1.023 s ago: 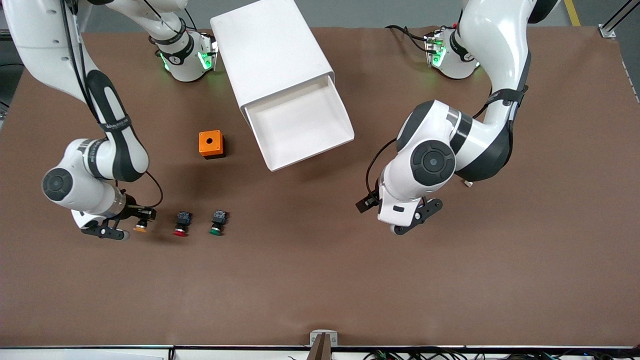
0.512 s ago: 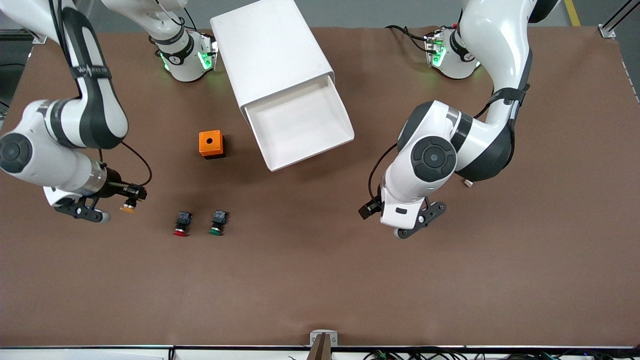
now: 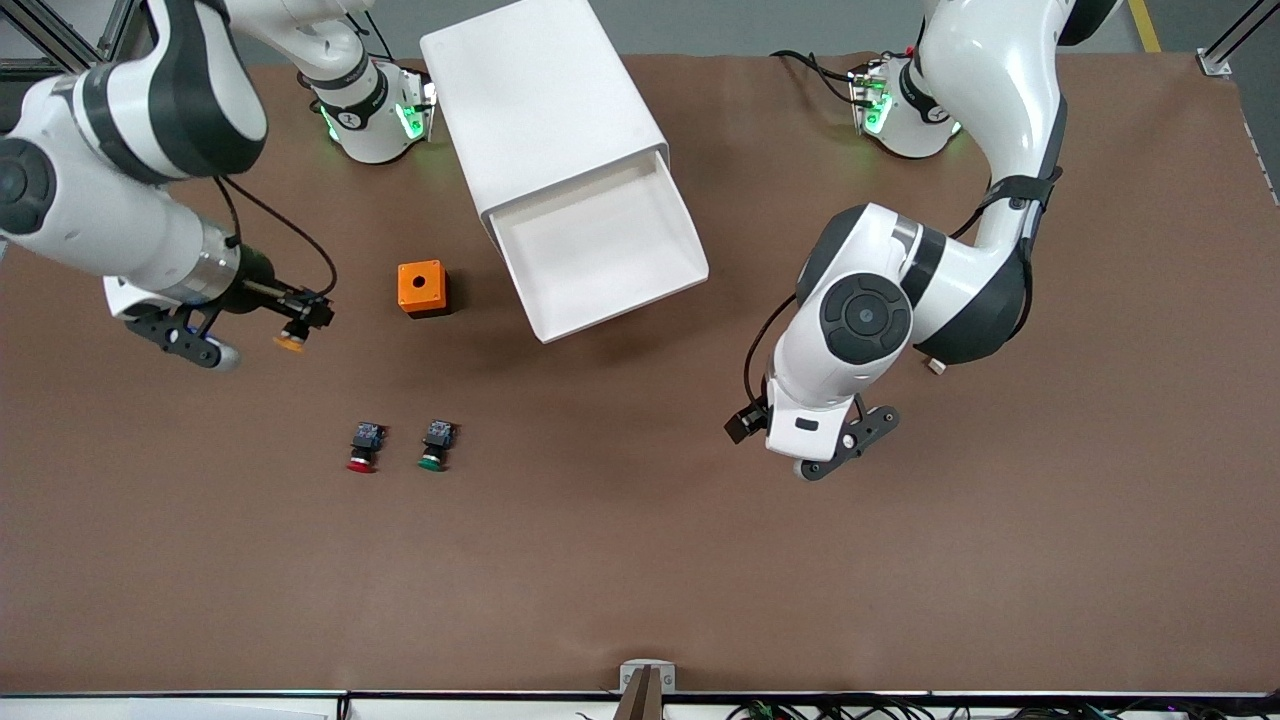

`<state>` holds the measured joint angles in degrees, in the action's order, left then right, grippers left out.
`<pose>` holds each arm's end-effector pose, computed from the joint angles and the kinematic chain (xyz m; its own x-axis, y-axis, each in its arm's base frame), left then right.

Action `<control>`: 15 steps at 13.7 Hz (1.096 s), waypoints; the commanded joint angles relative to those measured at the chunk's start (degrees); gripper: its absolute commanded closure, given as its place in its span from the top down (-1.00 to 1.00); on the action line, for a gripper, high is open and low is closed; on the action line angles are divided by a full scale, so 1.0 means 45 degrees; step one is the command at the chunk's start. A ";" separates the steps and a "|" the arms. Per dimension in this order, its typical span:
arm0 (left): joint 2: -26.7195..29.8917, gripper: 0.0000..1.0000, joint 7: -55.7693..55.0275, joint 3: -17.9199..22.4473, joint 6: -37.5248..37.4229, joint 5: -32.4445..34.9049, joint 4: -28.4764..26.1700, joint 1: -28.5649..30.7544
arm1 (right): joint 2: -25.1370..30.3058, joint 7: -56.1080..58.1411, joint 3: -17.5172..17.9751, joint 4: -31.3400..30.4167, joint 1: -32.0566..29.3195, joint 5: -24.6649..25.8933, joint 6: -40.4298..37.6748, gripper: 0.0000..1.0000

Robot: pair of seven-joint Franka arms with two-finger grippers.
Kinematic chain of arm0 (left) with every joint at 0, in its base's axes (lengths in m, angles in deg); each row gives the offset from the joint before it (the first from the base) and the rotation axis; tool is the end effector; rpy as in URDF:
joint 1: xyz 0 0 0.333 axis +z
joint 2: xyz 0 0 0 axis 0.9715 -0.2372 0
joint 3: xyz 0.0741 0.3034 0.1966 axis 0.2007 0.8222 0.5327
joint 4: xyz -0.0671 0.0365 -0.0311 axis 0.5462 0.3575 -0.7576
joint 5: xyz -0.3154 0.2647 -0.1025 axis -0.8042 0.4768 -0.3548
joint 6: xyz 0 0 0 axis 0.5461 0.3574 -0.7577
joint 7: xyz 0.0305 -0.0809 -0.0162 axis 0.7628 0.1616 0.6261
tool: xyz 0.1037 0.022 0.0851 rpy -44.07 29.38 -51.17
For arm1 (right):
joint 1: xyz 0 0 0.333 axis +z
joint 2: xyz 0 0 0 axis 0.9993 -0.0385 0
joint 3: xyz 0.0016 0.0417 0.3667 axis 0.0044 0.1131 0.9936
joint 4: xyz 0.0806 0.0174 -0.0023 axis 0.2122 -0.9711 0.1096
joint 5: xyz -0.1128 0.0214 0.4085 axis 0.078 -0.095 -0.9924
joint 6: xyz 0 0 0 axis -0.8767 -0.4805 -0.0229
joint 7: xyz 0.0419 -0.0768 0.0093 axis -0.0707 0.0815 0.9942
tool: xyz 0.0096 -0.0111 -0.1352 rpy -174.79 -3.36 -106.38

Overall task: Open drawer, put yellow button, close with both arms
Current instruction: 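Carry the yellow button with the right gripper over the open drawer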

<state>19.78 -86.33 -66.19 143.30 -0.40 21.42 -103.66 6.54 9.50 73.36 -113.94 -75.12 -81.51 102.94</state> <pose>0.6973 -0.3925 0.4125 0.8507 0.5238 -0.0439 0.5241 -0.8516 -0.0068 0.5613 0.1193 0.4995 0.8790 -0.4441 -0.1738 -0.4556 -0.8896 -0.0311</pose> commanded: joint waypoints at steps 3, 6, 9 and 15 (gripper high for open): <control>0.0345 0.99 -0.0152 0.0007 0.0200 0.0555 -0.0408 -0.0010 | 0.1143 -0.4119 -0.0078 -0.0306 0.2529 -0.0212 -0.0316 -1.00; 0.0345 1.00 -0.0191 0.0007 0.0200 0.0555 -0.0408 -0.0088 | 0.1007 -0.6389 -0.0097 0.0180 0.3919 -0.0212 -0.0121 -1.00; 0.0345 1.00 -0.0192 0.0007 0.0200 0.0555 -0.0408 -0.0011 | 0.1007 -0.7951 -0.0097 0.0202 0.4933 -0.0212 0.0347 -1.00; 0.0287 1.00 -0.0172 0.0007 0.0219 0.0574 -0.0408 0.0029 | 0.0481 -1.0942 -0.0098 0.0104 0.6771 -0.0037 0.1518 -1.00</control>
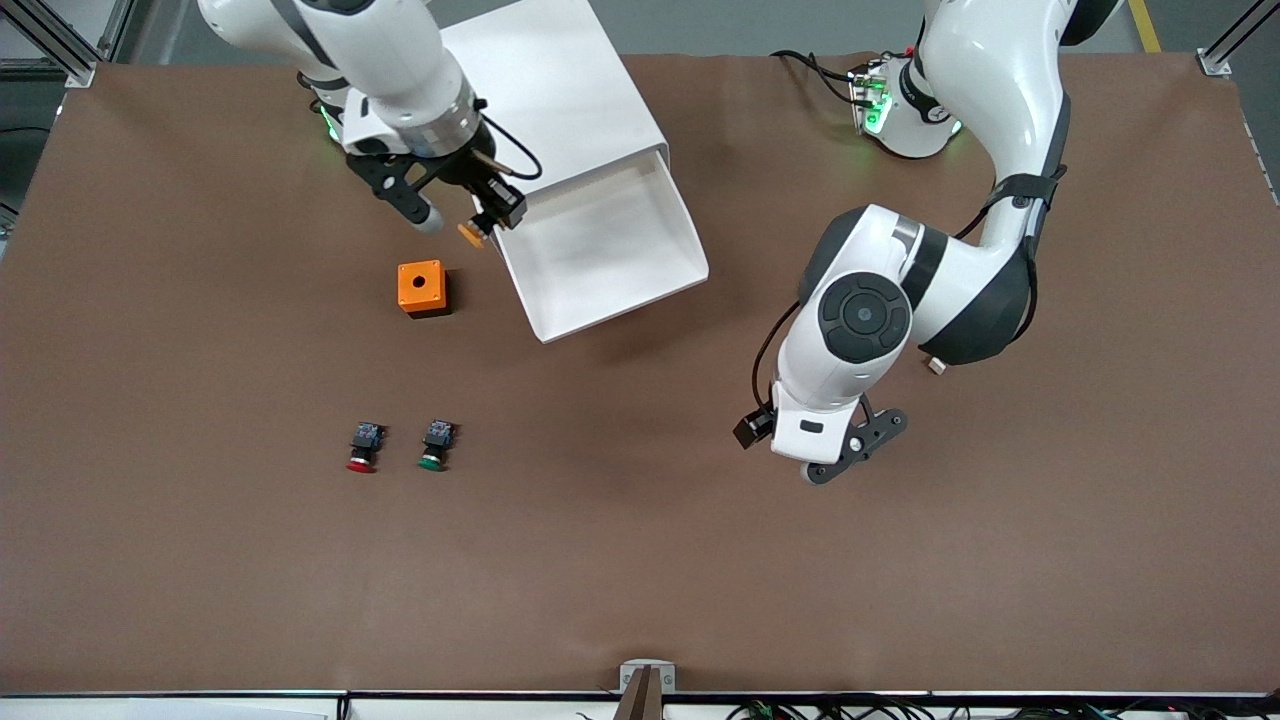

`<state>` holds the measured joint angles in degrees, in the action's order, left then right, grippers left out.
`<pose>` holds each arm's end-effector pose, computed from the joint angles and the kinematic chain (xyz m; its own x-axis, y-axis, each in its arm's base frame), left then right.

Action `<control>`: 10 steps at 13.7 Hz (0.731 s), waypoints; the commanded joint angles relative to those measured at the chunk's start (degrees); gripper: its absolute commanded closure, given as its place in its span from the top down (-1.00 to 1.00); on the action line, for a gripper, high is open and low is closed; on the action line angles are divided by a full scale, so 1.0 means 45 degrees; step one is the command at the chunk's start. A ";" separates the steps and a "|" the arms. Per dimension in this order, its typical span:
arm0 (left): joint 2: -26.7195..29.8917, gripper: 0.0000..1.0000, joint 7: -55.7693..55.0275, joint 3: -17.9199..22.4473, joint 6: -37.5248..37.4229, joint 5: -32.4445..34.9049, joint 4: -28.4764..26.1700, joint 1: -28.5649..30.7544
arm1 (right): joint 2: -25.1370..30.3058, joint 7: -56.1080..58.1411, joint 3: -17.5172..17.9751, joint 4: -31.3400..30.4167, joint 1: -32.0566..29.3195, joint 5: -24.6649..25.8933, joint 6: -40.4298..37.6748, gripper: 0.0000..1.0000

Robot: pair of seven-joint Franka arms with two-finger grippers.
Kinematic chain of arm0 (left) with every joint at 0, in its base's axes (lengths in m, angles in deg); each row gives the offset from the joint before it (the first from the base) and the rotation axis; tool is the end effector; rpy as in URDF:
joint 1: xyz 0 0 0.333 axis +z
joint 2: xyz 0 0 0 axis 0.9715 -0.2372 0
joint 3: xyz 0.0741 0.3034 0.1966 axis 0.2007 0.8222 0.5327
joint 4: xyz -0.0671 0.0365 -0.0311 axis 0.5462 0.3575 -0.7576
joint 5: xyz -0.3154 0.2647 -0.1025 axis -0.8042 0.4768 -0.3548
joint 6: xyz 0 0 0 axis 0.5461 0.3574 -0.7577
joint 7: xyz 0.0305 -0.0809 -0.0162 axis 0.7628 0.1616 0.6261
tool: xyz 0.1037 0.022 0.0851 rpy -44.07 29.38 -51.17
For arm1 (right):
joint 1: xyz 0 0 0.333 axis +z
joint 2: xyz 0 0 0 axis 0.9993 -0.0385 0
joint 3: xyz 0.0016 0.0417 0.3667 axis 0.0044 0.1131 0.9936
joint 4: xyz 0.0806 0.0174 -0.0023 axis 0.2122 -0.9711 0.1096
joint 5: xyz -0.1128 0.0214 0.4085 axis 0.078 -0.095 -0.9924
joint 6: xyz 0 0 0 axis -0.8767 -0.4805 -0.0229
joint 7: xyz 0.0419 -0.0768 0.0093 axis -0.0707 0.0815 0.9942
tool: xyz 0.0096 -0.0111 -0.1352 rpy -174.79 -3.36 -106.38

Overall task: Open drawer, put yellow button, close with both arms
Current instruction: 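Carry the yellow button with the right gripper over the open drawer, then lower the yellow button into the drawer and open the right gripper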

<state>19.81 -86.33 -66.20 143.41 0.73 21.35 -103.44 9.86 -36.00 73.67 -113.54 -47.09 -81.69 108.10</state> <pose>0.6999 -0.3880 0.4124 0.8516 0.5234 -0.0266 0.5232 -0.8521 -0.0149 0.4405 0.3721 0.5436 0.7126 -0.6900 -0.1269 -0.6994 -0.7130 -0.0506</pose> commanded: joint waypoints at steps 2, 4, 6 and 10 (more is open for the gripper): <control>0.0242 0.99 -0.0152 0.0008 0.0369 0.0343 -0.0410 -0.0059 | -0.0667 -0.1709 -0.0168 0.0036 0.1050 0.0313 0.0877 -1.00; 0.0222 1.00 -0.0171 0.0008 0.0429 0.0344 -0.0410 -0.0040 | -0.1136 -0.2530 -0.0187 0.0094 0.1538 0.0431 0.1385 -1.00; 0.0222 1.00 -0.0191 0.0008 0.0429 0.0324 -0.0410 -0.0020 | -0.1566 -0.3369 -0.0168 0.0153 0.2007 0.0840 0.1776 -1.00; 0.0222 1.00 -0.0191 0.0008 0.0429 0.0324 -0.0430 -0.0020 | -0.2483 -0.4446 -0.0187 0.0503 0.2516 0.1056 0.2325 -1.00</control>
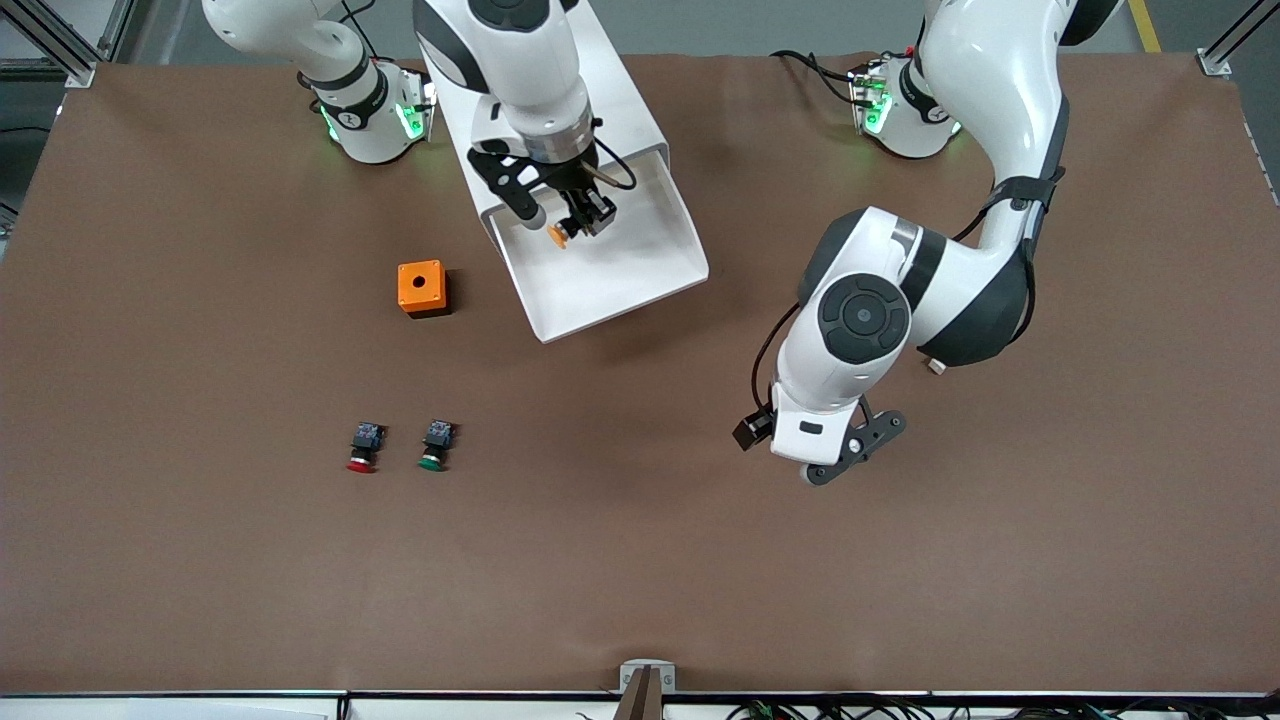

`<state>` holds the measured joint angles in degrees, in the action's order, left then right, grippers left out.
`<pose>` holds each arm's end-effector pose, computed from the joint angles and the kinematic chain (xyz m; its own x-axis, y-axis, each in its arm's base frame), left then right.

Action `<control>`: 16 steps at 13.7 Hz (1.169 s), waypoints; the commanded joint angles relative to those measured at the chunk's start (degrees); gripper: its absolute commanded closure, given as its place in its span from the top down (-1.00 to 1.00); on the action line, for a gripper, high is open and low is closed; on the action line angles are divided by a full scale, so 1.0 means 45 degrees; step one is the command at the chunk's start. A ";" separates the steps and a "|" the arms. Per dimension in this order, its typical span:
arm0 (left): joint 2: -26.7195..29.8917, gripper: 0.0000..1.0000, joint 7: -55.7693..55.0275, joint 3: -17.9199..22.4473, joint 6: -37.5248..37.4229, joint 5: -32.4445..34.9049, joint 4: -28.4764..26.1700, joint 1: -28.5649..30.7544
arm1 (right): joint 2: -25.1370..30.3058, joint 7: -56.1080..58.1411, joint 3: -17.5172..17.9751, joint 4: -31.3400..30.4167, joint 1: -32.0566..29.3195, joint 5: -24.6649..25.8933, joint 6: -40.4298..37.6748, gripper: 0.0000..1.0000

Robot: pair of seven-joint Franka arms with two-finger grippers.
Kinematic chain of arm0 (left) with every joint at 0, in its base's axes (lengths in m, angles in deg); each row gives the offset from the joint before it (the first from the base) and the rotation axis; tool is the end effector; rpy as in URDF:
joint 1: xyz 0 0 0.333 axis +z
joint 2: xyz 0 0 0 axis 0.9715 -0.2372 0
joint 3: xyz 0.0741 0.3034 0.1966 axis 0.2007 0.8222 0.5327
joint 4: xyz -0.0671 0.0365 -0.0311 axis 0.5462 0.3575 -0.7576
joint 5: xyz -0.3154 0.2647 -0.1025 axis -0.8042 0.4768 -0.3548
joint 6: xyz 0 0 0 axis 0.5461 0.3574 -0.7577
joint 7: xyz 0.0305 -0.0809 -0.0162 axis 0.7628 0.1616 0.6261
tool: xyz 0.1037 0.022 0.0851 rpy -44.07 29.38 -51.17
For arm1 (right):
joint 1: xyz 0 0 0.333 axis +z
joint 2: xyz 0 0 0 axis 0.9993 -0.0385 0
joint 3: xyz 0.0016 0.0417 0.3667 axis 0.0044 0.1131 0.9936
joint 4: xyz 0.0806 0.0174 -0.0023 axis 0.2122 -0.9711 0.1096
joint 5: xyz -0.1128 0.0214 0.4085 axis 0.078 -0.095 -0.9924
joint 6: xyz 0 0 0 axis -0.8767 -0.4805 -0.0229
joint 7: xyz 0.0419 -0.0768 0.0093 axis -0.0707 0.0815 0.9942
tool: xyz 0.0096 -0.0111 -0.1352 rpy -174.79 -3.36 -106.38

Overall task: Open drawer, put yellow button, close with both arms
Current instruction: 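Lower the yellow button into the drawer and open the right gripper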

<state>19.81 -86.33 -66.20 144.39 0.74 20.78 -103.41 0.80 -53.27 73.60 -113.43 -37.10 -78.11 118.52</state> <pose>0.7007 -0.3881 0.4088 0.8516 0.5238 -0.0230 0.5237 -0.8519 -0.0087 0.4092 0.4762 0.4656 0.6255 -0.7770 -0.0717 -0.7802 -0.6237 -0.0476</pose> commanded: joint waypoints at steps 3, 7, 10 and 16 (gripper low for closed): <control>0.0223 1.00 -0.0054 0.0008 0.0211 0.0322 -0.0303 -0.0026 | -0.1232 -0.1350 -0.0172 0.1104 0.0531 0.0555 0.0010 -1.00; 0.0204 1.00 -0.0015 -0.0012 0.0211 0.0303 -0.0323 -0.0026 | -0.1956 -0.1839 -0.0172 0.1690 0.0687 0.0575 0.0030 -1.00; 0.0223 1.00 -0.0015 -0.0012 0.0192 0.0186 -0.0323 -0.0026 | -0.2483 -0.2211 -0.0172 0.2139 0.0863 0.0595 0.0030 -1.00; 0.0223 1.00 -0.0034 -0.0012 0.0192 0.0108 -0.0323 -0.0026 | -0.2582 -0.2251 -0.0192 0.2453 0.0863 0.0477 -0.0087 1.00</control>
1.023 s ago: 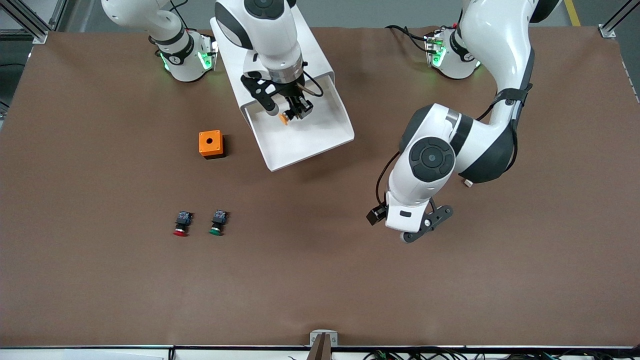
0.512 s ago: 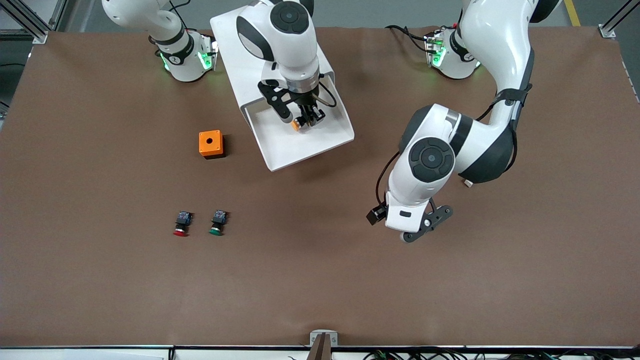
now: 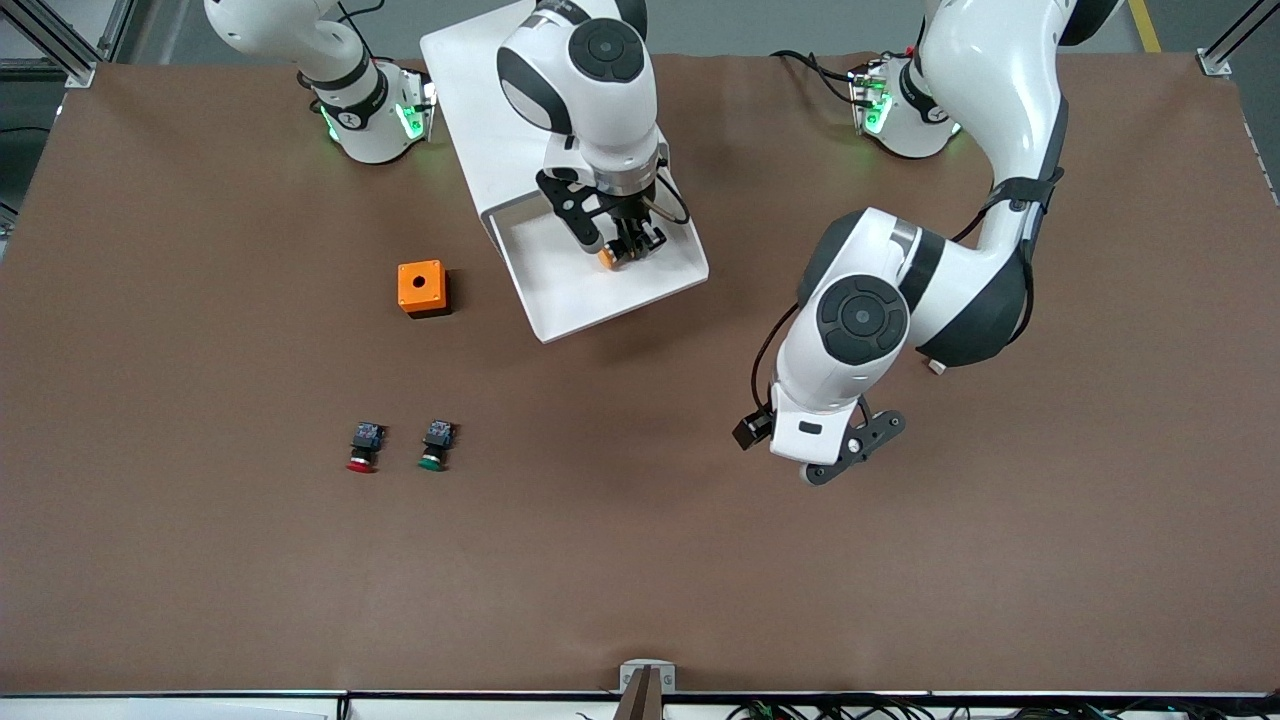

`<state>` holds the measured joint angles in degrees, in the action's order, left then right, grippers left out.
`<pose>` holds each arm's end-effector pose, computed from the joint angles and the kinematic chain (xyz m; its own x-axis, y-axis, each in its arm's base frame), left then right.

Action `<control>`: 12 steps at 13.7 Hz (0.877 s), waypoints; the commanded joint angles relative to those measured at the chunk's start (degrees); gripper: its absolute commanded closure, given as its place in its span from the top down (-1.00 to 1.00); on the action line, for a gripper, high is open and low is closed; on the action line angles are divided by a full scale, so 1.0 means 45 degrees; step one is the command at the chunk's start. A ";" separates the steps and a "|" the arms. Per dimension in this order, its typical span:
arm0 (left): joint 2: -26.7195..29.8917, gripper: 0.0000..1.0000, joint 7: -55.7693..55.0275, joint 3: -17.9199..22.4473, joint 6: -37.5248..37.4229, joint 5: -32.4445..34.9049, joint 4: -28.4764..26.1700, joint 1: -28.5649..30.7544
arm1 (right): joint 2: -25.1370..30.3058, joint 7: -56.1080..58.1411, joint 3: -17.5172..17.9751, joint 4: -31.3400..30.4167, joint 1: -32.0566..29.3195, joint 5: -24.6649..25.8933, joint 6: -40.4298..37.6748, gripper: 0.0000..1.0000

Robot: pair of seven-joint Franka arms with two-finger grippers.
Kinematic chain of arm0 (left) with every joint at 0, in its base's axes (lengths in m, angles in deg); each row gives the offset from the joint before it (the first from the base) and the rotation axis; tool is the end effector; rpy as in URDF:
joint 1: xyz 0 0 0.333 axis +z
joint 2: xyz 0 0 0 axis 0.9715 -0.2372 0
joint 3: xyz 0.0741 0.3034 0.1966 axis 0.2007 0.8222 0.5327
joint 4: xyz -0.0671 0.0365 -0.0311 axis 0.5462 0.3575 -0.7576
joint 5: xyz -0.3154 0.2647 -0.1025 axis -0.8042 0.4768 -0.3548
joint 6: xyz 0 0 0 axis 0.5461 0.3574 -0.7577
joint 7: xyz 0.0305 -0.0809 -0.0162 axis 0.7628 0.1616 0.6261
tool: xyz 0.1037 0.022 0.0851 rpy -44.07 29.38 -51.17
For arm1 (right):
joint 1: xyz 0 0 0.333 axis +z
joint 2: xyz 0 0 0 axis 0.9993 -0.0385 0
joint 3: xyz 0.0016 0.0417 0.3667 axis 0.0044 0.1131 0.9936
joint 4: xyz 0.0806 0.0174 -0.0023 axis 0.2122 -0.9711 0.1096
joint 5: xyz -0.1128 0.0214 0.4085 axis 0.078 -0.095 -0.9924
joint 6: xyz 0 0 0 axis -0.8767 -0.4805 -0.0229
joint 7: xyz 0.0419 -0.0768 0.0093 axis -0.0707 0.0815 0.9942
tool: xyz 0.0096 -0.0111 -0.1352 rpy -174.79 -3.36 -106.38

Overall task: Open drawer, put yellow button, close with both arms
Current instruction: 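Lower the yellow button into the drawer and open the right gripper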

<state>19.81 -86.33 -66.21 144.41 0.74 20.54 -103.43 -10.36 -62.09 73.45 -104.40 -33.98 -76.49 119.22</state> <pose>0.6999 -0.3881 0.4067 0.8518 0.5233 -0.0250 0.5232 -0.8521 -0.0120 0.4219 0.5434 0.4182 0.5537 -0.8318 -0.0389 -0.8327 -0.5532 -0.0229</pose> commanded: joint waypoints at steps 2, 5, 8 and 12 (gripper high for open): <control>0.0223 1.00 -0.0036 -0.0009 0.0167 0.0126 -0.0269 -0.0021 | -0.0100 -0.0213 -0.0158 0.0720 0.0014 0.0077 -0.0321 1.00; 0.0223 1.00 -0.0035 -0.0029 0.0167 0.0107 -0.0289 -0.0098 | -0.0100 -0.0134 -0.0178 0.0798 -0.0006 0.0097 -0.0322 1.00; 0.0262 1.00 -0.0016 -0.0300 0.0147 0.0107 -0.0328 -0.0196 | -0.0100 -0.0095 -0.0178 0.0799 -0.0025 0.0155 -0.0341 1.00; 0.0223 0.99 -0.0016 -0.1140 0.0147 0.0146 -0.0367 -0.0235 | 0.0113 0.1929 -0.0236 0.0799 -0.0687 0.0175 -0.1352 1.00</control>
<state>19.81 -86.26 -70.08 144.41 0.74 20.25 -104.27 -10.36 -58.42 72.24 -101.83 -34.77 -76.14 116.39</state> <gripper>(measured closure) 0.000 0.000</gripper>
